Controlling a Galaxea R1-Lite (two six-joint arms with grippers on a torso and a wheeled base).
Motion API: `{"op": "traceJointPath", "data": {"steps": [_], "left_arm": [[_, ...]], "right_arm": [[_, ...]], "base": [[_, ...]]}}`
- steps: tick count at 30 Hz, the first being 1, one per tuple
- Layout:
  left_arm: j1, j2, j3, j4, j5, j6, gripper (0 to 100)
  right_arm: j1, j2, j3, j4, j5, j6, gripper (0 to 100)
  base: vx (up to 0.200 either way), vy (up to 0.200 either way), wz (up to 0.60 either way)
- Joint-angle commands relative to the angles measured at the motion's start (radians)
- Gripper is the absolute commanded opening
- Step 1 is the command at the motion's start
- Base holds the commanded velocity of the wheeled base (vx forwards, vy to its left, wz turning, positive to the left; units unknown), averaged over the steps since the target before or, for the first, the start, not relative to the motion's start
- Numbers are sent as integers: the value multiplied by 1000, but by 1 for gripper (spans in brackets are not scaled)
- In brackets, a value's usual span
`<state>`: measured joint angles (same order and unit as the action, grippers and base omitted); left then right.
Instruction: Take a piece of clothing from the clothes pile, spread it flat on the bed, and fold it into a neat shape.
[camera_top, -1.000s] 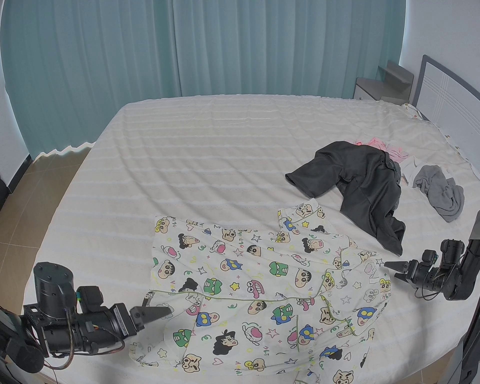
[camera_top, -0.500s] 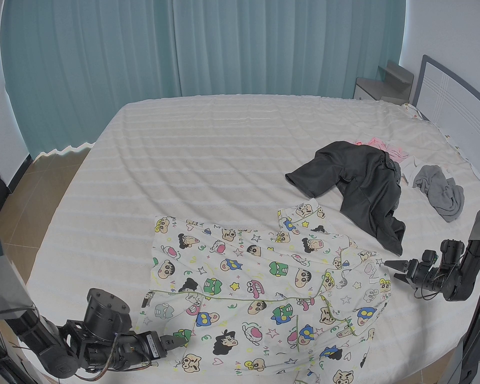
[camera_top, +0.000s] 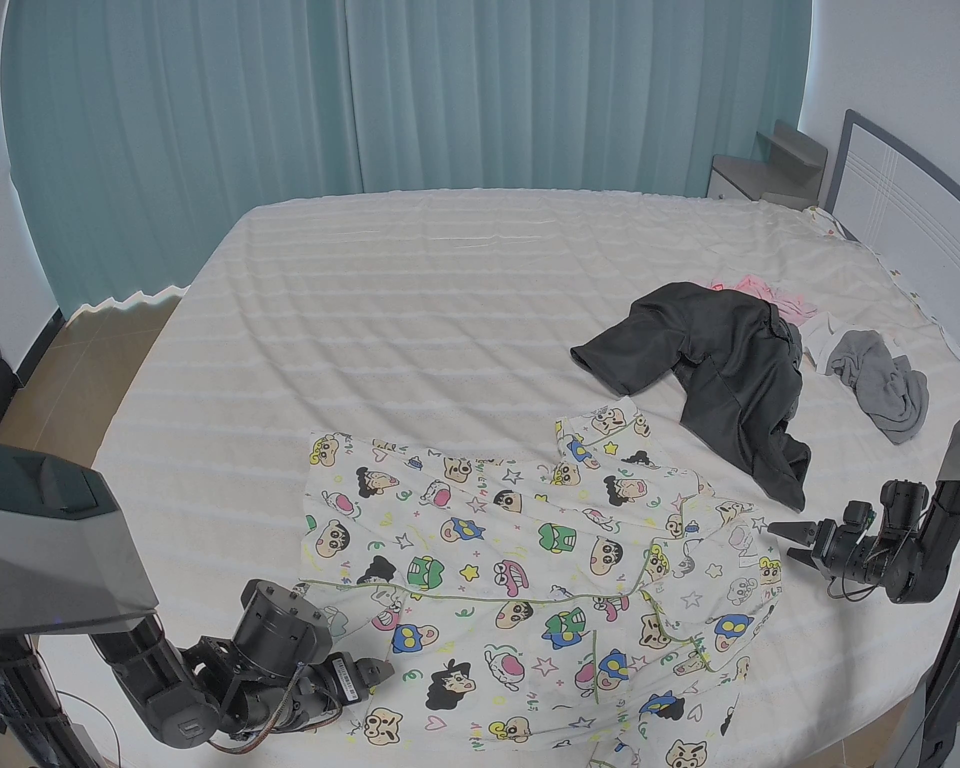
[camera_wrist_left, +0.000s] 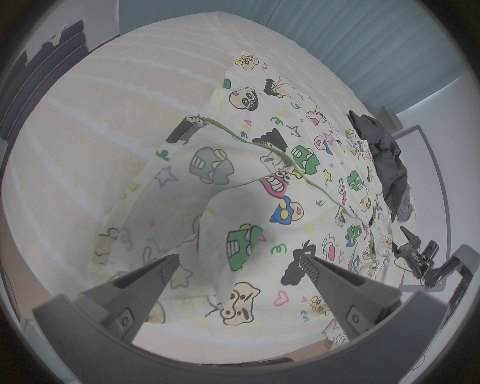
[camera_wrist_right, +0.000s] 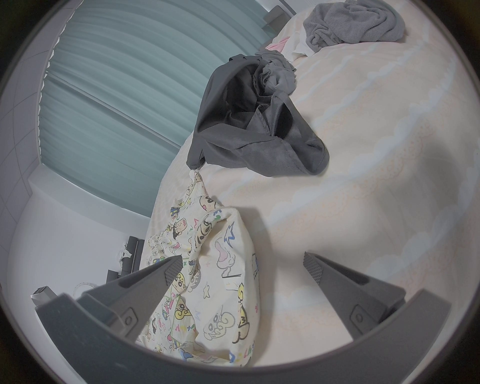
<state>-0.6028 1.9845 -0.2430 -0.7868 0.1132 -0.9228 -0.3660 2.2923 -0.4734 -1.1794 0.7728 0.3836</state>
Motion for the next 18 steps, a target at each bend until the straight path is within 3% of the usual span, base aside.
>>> {"op": "traceJointPath", "data": {"steps": [1, 11, 12, 18], "left_arm": [[0, 40, -39, 0, 8, -14, 100], [0, 112, -70, -2, 85, -19, 100], [0, 111, -68, -2, 89, -19, 0], [0, 80, -53, 0, 138, -18, 0]], "right_arm": [[1, 1, -1, 0, 0, -2, 100], [2, 1, 6, -2, 0, -2, 100], [2, 1, 6, -2, 0, -2, 100], [4, 7, 19, -36, 2, -2, 100]], "base": [[0, 0, 0], [0, 0, 0], [0, 0, 0], [0, 0, 0]]}}
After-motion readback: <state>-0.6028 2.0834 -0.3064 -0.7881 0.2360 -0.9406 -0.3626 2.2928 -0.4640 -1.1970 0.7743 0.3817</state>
